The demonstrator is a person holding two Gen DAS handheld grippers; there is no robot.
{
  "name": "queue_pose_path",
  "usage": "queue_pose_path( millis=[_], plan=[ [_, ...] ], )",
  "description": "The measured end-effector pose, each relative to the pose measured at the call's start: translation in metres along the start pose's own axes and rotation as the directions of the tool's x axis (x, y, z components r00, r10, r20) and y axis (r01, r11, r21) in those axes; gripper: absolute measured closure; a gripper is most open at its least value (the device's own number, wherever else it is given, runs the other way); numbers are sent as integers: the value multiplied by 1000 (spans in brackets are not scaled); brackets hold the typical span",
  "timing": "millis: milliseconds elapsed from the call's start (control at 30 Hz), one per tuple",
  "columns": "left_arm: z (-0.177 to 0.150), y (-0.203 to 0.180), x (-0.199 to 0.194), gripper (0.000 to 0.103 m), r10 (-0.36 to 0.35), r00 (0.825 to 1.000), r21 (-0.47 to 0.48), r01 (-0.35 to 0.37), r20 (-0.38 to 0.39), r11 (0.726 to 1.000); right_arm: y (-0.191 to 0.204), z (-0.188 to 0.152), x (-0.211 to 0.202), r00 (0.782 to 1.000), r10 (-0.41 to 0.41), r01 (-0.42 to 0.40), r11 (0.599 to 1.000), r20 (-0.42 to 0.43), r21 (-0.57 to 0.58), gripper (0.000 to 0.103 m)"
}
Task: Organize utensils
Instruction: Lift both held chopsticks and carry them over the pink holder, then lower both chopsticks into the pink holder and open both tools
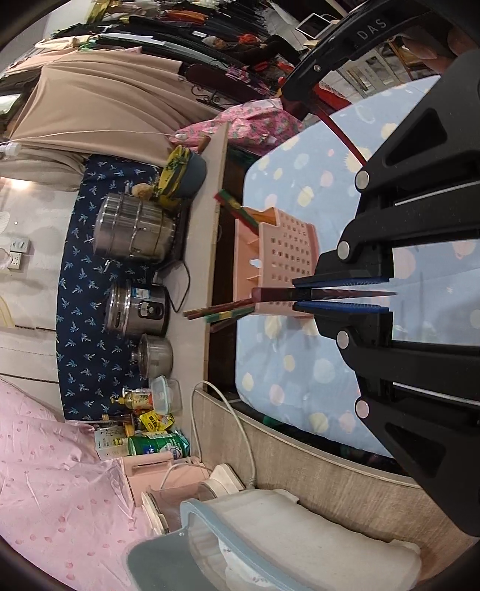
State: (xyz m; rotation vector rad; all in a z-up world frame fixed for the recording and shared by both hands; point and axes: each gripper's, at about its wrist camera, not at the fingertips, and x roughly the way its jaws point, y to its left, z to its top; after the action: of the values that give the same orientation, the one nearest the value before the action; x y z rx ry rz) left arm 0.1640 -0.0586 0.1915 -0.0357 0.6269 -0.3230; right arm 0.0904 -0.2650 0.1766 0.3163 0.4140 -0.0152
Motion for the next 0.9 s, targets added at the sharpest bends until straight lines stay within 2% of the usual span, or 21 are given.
queue_pose_path(
  millis=[133,267,533,700,900],
  plan=[
    [38,3,-1,96,-27,998,-28,28,52,999,3,36,4,998,19,-19,1000,59,-2,96],
    [80,0,0,96,-9,991,-36,14,134,999,7,76,14,992,37,-37,999,123,-1,96],
    [140,-5,19,96,-27,969,-50,41,246,998,16,139,63,980,14,-10,1000,199,-20,96],
    [144,-5,54,96,-6,972,-51,18,235,999,10,142,106,986,-5,8,1000,165,-18,96],
    [127,3,96,96,-3,986,-62,13,165,998,-1,118,149,996,-23,26,999,84,-27,96]
  ],
)
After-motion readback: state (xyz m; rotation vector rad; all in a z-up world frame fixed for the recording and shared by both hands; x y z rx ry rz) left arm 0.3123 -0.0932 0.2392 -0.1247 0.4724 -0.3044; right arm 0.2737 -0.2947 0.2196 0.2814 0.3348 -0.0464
